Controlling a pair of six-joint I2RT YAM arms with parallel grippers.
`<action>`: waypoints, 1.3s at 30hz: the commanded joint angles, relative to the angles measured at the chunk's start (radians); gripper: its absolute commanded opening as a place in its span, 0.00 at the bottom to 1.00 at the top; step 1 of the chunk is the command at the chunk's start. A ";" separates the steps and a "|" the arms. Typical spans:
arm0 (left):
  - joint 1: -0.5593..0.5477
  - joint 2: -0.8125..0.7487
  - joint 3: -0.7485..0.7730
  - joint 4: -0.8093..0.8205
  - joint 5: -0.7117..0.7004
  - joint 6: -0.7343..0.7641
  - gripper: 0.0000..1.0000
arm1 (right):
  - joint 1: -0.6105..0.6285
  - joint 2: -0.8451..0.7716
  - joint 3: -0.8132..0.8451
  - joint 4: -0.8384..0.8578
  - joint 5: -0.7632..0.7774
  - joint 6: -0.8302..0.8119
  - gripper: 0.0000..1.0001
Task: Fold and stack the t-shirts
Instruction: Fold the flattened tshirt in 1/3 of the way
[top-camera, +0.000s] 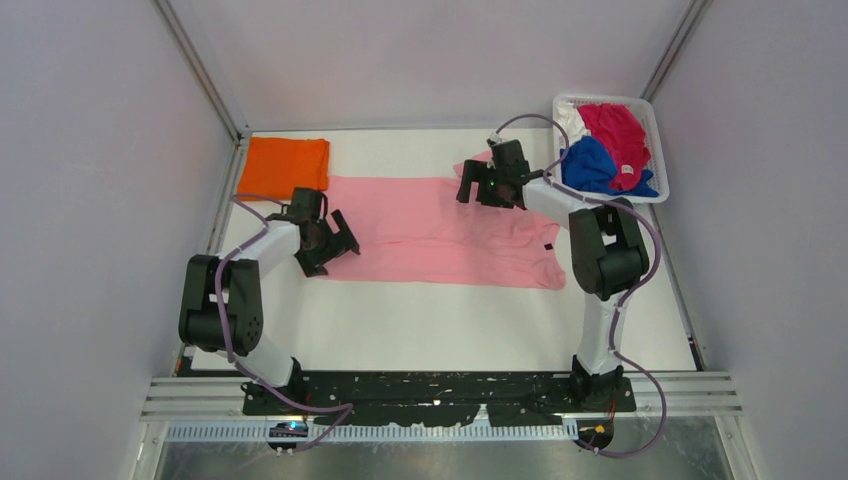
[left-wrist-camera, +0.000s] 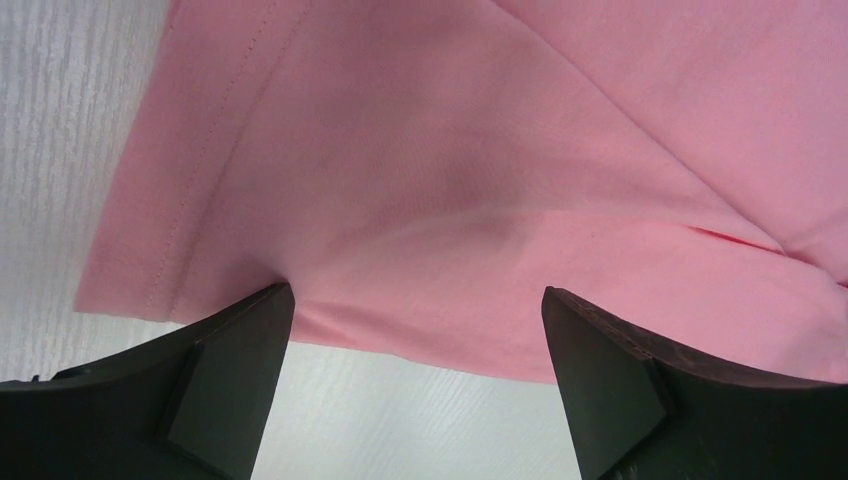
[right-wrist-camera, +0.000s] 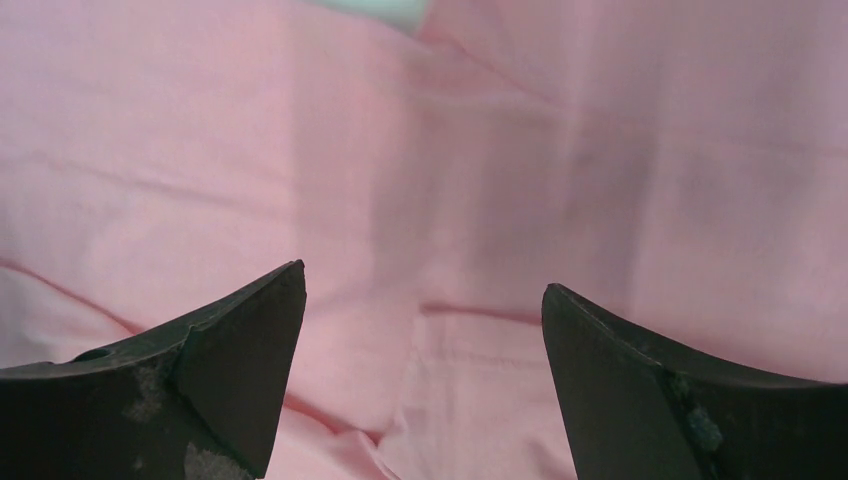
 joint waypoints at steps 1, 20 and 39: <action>0.006 -0.009 0.056 -0.027 -0.034 0.019 1.00 | 0.001 0.007 0.151 -0.005 0.022 0.006 0.95; -0.045 0.111 0.145 0.010 0.025 -0.004 1.00 | 0.036 -0.246 -0.333 -0.127 0.107 0.043 0.95; -0.192 -0.293 -0.410 -0.056 -0.004 -0.091 1.00 | 0.241 -0.576 -0.639 -0.459 0.168 0.127 0.95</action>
